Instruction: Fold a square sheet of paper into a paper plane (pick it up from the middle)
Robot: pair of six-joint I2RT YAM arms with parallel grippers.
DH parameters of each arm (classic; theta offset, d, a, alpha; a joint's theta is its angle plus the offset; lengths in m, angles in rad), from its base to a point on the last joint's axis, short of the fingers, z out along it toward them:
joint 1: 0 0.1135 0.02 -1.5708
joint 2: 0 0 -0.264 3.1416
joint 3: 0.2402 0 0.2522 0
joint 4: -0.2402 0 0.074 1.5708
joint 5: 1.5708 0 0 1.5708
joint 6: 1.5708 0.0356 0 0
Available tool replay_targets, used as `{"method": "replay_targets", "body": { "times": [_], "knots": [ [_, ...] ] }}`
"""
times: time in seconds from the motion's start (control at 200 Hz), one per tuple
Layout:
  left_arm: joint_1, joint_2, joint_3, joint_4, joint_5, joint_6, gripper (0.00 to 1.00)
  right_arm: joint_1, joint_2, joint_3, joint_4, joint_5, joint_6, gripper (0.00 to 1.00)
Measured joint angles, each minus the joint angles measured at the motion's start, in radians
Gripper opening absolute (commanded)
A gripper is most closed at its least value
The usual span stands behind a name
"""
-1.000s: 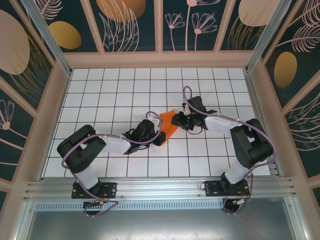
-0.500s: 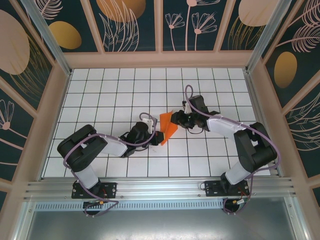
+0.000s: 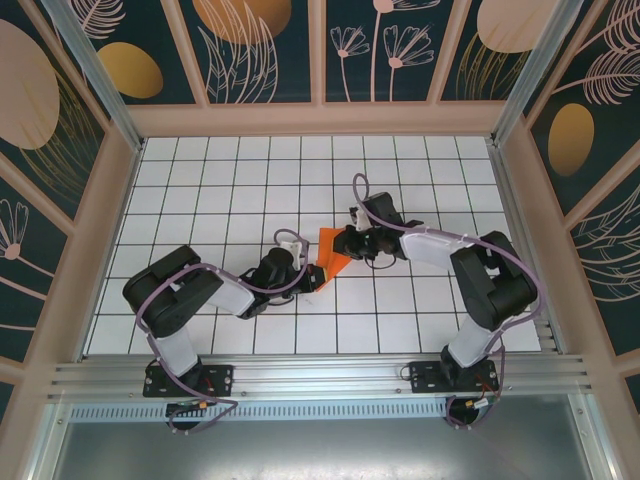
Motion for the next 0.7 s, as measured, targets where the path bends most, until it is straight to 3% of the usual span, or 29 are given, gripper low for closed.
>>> {"method": "replay_targets", "body": {
  "times": [0.395,0.701],
  "knots": [
    [0.025,0.006,-0.019,0.047,0.032,-0.039,0.00,-0.003,-0.001,0.008,-0.014,0.105,0.000,0.07],
    [0.026,0.010,-0.019,0.061,0.041,-0.054,0.00,-0.005,0.035,0.007,-0.027,0.116,0.000,0.05]
  ]
}}
